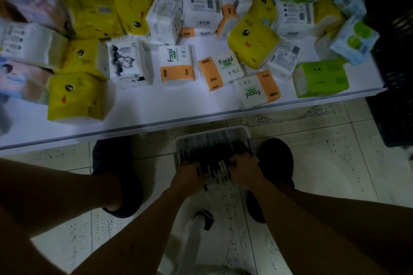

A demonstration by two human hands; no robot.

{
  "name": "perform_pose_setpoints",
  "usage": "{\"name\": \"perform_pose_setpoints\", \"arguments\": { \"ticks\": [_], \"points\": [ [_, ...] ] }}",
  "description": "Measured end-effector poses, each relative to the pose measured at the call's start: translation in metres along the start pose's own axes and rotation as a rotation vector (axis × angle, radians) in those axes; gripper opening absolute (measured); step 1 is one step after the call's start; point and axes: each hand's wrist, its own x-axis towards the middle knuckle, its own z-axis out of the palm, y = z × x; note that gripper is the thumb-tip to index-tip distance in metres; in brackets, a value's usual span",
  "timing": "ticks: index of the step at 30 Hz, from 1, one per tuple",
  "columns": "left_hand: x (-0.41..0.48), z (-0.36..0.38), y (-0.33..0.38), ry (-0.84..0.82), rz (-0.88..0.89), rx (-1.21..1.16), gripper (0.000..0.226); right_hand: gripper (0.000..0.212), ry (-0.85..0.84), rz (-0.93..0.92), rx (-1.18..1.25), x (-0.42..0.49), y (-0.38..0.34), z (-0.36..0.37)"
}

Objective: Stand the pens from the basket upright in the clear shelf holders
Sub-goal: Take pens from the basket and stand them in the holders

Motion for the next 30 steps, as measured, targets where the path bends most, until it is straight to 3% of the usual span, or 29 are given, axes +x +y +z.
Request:
{"name": "perform_pose_setpoints", "arguments": {
  "ticks": [6,9,13,17,23,26,30],
  "points": [
    [0.003,0.005,0.004,0.109,-0.060,-0.118,0.040,0.016,0.006,0.059,-0.017,0.007,-0.004,0.011],
    [0.003,0.005,0.006,0.114,-0.067,-0.141,0.035,0.033,-0.033,0.126,-0.014,0.010,-0.011,0.005],
    [0.006,-0.001,0.011,0.098,-0.121,-0.200,0.026,0.018,-0.101,0.118,-0.015,0.014,-0.011,0.006],
    [0.009,-0.003,0.018,0.097,-0.147,-0.239,0.014,0.034,-0.097,0.101,0.076,0.011,-0.015,0.010],
    [0.005,-0.007,0.016,0.116,-0.174,-0.354,0.019,0.036,0.050,0.130,0.157,0.000,-0.009,0.008],
    [0.000,-0.006,0.010,0.226,-0.208,-0.348,0.022,0.039,0.194,0.131,0.250,-0.009,-0.007,0.003],
    [-0.007,-0.004,-0.003,0.285,-0.317,-0.463,0.011,0.014,0.247,0.181,0.427,-0.020,-0.005,-0.002]
  ]
}}
